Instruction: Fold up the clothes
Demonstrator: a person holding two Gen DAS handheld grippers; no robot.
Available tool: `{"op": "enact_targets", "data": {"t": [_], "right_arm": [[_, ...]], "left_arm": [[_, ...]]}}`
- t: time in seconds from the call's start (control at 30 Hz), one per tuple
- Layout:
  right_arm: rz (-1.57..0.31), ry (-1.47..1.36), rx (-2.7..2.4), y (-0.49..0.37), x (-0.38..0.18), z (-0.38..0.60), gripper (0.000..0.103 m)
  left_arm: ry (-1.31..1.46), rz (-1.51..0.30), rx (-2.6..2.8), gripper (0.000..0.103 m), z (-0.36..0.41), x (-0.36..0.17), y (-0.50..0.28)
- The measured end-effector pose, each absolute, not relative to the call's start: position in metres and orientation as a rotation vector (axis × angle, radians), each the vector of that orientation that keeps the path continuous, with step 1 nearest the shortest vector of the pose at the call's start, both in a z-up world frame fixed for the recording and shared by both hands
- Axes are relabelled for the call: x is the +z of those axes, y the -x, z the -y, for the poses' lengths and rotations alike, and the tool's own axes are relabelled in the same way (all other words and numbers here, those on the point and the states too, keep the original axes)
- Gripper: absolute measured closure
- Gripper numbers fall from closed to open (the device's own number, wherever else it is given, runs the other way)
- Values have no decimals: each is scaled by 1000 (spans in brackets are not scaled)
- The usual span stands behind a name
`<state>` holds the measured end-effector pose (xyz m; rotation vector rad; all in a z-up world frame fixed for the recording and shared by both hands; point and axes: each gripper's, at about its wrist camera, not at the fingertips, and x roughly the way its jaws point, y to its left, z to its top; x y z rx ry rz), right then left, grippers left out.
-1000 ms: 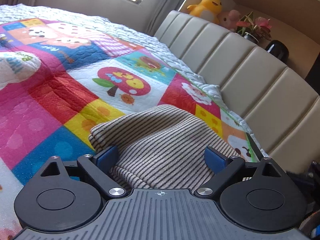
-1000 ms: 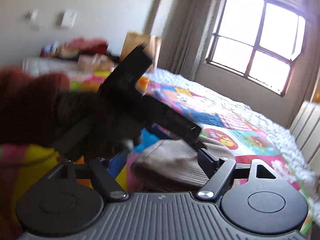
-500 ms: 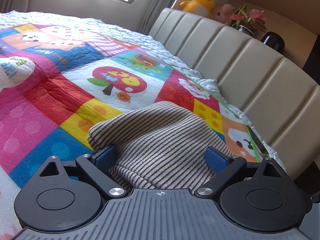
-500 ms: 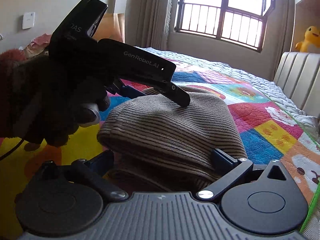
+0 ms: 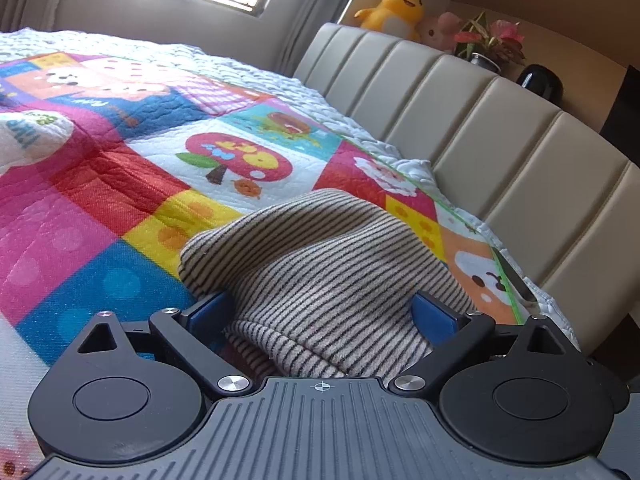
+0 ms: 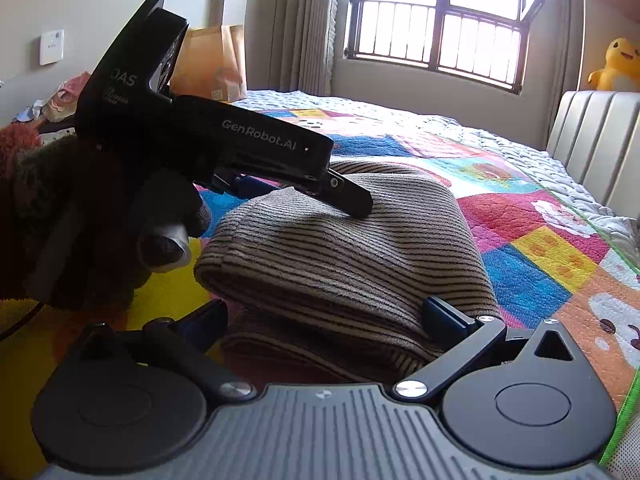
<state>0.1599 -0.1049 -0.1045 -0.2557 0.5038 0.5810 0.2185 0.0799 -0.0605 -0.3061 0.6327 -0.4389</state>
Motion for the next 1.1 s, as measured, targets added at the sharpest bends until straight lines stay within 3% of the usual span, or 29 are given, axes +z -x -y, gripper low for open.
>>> {"op": "enact_targets", "data": {"t": [0.43,0.73,1.1], "right_arm": [[-376,200,599,-153,-122,118,0],[-303,138,620,-142,-125,131,0],[-347,160,606,-144,-119,132,0]], "left_arm": [[273,-531,-427,0,-76,-72,-207],[351,-571,-435,0,-86,-78,-212],[427,-506,-440,0,-98,-82,-204]]}}
